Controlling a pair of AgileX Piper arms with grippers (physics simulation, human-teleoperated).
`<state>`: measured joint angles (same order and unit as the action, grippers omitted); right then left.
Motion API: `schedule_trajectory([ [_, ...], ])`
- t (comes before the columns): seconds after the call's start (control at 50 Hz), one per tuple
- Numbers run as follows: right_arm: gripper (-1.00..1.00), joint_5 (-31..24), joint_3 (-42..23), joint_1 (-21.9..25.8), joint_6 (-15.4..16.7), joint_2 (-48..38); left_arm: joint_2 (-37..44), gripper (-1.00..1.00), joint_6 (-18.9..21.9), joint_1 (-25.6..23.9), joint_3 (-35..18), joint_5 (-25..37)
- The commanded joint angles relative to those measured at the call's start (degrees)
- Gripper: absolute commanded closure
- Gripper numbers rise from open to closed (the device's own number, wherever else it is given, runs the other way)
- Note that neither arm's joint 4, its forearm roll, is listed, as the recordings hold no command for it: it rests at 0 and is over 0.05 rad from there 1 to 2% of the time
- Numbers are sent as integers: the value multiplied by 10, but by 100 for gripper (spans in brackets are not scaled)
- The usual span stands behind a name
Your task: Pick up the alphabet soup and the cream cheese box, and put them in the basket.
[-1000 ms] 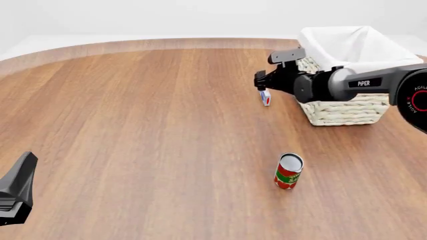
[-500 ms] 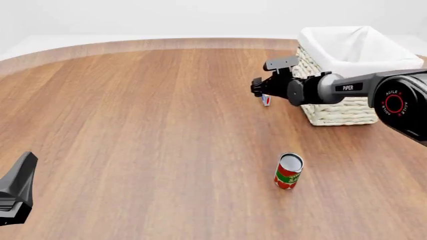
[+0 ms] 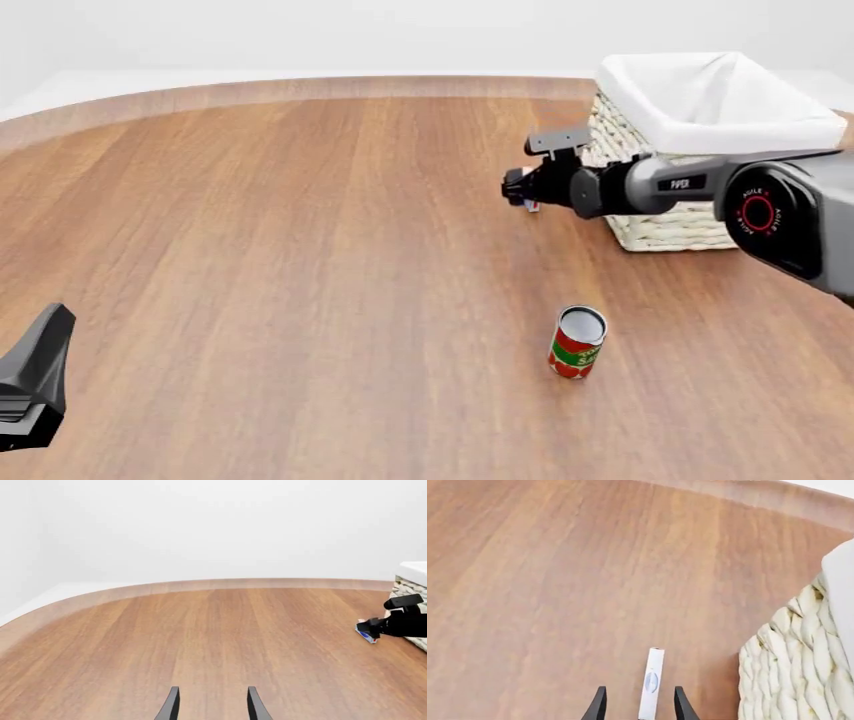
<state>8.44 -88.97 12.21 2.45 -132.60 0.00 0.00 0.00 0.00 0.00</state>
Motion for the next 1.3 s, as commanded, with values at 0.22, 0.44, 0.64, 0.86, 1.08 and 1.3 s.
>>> schedule_trajectory([
  [0.22,-100,-18,-31,-8,2,-42,0,-100,0,0,0,0],
  [0.44,-100,-26,-42,-2,1,-57,0,-100,0,0,0,0],
  [0.64,-100,-33,-49,0,3,-69,0,-100,0,0,0,0],
  [0.86,100,-25,-40,-8,10,-64,0,-100,0,0,0,0],
  [1.08,100,-5,0,-19,8,-26,0,-100,0,0,0,0],
  [1.3,100,20,51,-15,5,24,0,-100,0,0,0,0],
])
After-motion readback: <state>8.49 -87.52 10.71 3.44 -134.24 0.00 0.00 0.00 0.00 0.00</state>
